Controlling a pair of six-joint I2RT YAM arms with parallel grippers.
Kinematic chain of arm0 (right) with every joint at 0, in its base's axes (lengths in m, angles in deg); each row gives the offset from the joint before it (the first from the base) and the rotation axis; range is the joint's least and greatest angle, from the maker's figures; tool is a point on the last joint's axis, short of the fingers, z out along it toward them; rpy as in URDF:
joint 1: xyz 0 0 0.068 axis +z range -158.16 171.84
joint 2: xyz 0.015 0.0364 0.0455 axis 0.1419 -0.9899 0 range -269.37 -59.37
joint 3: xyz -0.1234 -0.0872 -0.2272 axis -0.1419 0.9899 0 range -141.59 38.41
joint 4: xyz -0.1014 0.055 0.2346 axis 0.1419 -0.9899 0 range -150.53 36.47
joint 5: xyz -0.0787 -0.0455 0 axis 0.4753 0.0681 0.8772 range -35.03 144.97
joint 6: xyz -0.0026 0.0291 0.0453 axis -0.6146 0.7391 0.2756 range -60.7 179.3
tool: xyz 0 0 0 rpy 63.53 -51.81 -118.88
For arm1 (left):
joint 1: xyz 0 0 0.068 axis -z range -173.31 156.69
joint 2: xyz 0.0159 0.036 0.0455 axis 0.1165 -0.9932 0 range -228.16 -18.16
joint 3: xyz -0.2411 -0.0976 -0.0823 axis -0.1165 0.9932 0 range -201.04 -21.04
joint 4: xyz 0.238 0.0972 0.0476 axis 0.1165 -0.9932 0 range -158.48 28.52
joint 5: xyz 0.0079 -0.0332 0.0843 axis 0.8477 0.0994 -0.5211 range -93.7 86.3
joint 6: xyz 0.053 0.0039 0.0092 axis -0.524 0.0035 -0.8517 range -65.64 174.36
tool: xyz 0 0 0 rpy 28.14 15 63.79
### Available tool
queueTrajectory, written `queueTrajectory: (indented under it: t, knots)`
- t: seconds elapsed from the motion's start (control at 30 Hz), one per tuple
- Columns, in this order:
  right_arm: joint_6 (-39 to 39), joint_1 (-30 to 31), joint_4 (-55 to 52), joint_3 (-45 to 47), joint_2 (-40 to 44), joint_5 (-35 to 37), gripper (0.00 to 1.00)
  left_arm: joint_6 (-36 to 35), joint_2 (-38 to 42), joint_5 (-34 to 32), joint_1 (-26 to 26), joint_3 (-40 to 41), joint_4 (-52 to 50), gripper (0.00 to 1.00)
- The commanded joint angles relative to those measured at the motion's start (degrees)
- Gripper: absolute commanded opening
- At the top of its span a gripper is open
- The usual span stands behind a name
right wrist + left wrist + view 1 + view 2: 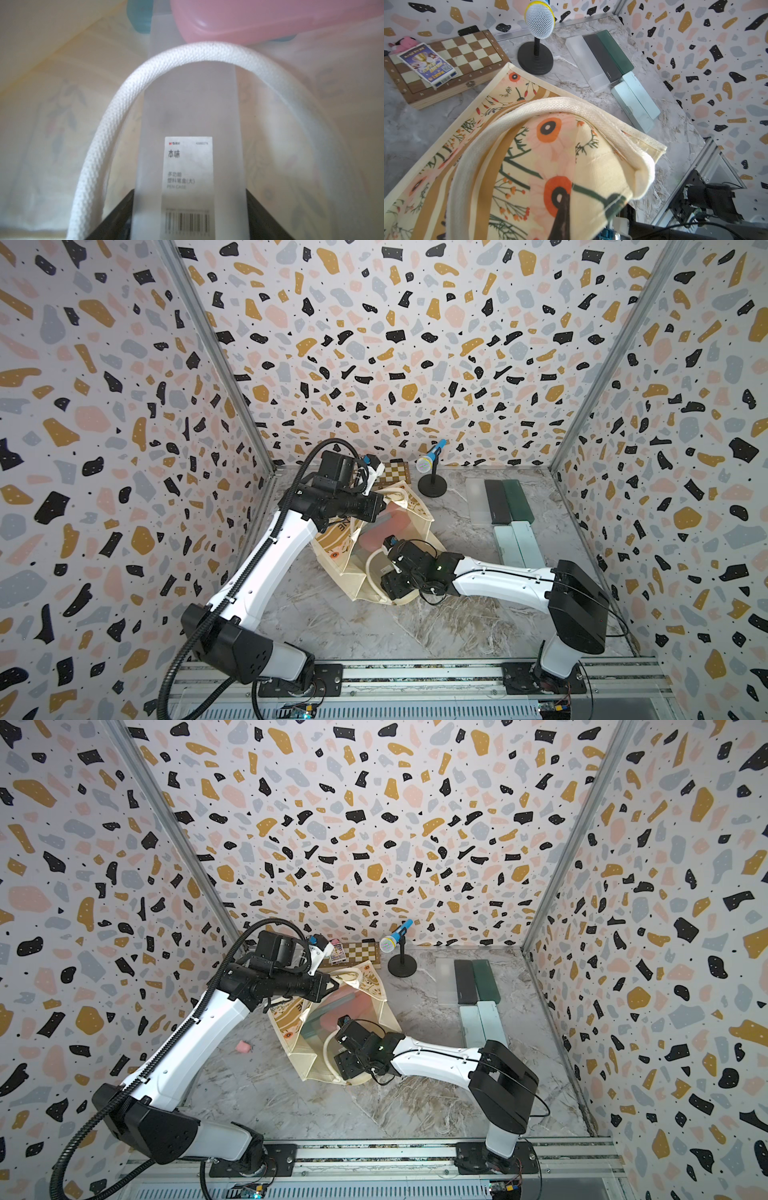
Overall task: Take out the pencil case from the canvas bag
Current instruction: Pick up the pencil case from the canvas bag.
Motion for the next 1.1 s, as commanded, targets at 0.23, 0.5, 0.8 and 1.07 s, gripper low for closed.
queueTrajectory:
  t: [0.23,0.5,0.8,1.07]
  knots:
    - [-0.74,-0.37,-6.07,3.26,9.05,3.38,0.70,4.48,2.84,-13.32,3.45,3.02,9.85,0.00]
    - [-2.55,-1.48,-8.04,5.91,14.40,4.22,0.68,2.78,2.77,-17.04,6.35,4.61,12.35,0.00]
    - [-5.98,-2.08,-8.20,11.80,21.49,3.43,0.68,2.93,1.29,-27.20,6.36,2.52,12.89,0.00]
    - [-6.46,-2.16,-8.75,15.60,26.41,4.01,0.67,1.70,0.34,-32.86,6.27,1.06,13.01,0.00]
